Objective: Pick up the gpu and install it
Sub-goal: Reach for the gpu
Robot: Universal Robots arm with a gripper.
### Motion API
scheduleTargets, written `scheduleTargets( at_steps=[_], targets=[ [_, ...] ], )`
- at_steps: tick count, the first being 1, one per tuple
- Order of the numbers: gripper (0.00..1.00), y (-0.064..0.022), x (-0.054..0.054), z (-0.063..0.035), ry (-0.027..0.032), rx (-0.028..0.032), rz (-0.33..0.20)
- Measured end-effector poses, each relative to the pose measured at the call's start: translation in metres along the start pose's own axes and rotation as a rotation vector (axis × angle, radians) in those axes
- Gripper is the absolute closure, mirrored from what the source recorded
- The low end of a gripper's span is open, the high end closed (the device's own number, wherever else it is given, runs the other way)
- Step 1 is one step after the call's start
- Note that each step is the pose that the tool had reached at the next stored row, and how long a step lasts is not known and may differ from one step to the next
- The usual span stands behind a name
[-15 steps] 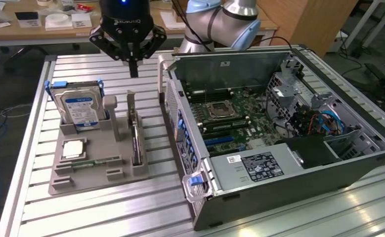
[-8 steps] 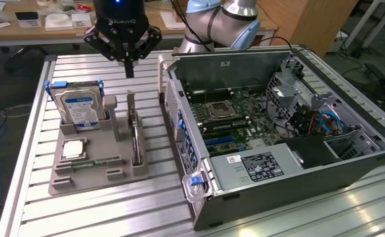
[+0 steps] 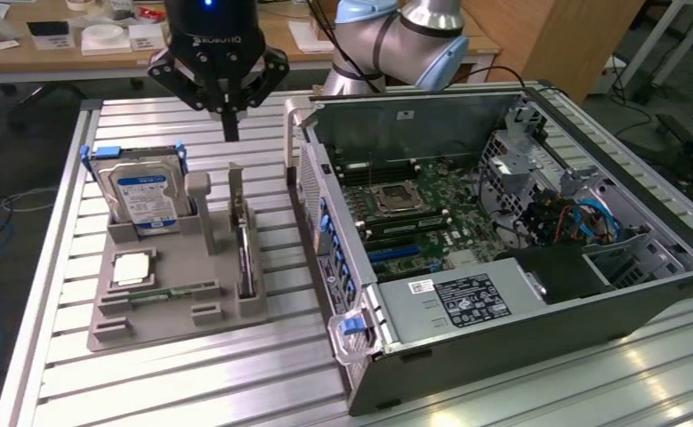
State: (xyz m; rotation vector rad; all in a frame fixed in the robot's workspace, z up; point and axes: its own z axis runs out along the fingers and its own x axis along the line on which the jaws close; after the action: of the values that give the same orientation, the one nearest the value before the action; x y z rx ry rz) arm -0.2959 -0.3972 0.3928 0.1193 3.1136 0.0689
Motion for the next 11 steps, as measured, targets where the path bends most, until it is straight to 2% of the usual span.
scheduleTargets(
  at_steps=[11],
  targets=[
    [0.89, -0.013, 0.0, -0.0002, 0.0, 0.0003, 0.0]
  ],
)
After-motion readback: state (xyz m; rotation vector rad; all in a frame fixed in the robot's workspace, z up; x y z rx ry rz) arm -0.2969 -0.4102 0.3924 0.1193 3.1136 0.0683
